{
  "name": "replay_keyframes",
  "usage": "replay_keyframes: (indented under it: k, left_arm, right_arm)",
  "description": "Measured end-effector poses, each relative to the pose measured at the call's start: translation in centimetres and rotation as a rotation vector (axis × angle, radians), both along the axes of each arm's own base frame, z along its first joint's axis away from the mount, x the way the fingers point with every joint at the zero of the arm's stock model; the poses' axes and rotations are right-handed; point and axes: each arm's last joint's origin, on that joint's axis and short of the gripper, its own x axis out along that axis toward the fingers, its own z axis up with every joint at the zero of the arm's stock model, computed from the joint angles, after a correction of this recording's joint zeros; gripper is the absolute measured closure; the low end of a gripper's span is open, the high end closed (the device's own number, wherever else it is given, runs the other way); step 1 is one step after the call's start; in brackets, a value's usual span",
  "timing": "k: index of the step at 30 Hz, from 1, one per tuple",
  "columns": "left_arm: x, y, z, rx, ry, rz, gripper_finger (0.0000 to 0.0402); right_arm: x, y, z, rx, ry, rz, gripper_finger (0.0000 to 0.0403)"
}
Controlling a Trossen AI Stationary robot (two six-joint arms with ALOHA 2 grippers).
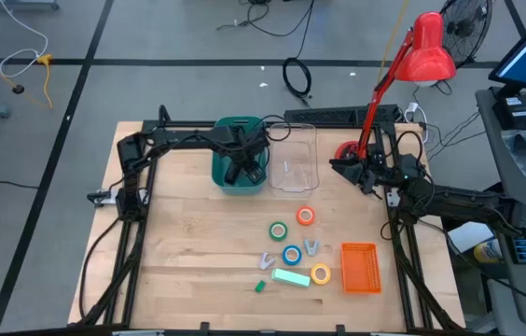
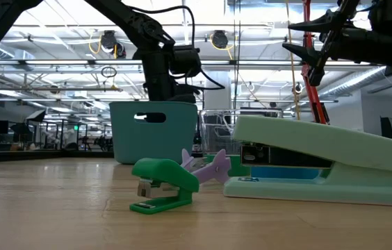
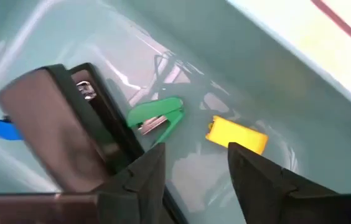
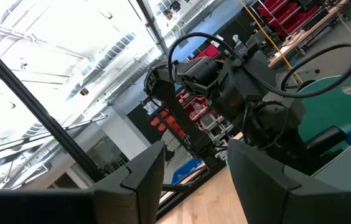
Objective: Pick and place Stapler, Stapler remover, tape
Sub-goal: Put the small green stapler into the green bin
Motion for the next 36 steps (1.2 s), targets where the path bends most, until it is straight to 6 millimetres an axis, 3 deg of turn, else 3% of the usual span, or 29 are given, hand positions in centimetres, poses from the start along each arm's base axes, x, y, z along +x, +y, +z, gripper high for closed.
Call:
replay_keyframes:
  k: [3, 8, 13, 16, 21, 29, 36]
  left_arm:
    - [-0.4, 0.4, 1.5, 0.005, -0.015, 0.018, 0.0217]
    - [-0.9, 0.0, 6.8, 0.044, -0.106, 0.024, 0.0216]
    - [-1.8, -3.0, 11.7, 0.081, -0.251, -0.009, 0.0216]
    - [-2.2, -5.5, 13.3, 0.062, -0.296, -0.023, 0.0215]
    - [-2.1, -10.7, 14.3, 0.014, -0.325, -0.109, 0.0215]
    - [-2.1, -19.7, 13.5, -0.043, -0.269, -0.346, 0.0215]
    - [-2.2, -26.2, 11.8, -0.106, -0.253, -0.326, 0.0215]
  right_arm:
    - [0.0, 0.0, 0.0, 0.000, 0.000, 0.000, 0.0232]
    - [0.0, 0.0, 0.0, 0.000, 0.000, 0.001, 0.0232]
    - [0.0, 0.0, 0.0, -0.006, 0.001, 0.000, 0.0232]
    - [0.0, 0.0, 0.0, -0.007, 0.001, 0.000, 0.0232]
    - [0.0, 0.0, 0.0, -0.005, 0.001, 0.002, 0.0232]
    - [0.0, 0.0, 0.0, 0.000, 0.001, 0.004, 0.0232]
    - [0.0, 0.0, 0.0, 0.000, 0.002, 0.004, 0.0232]
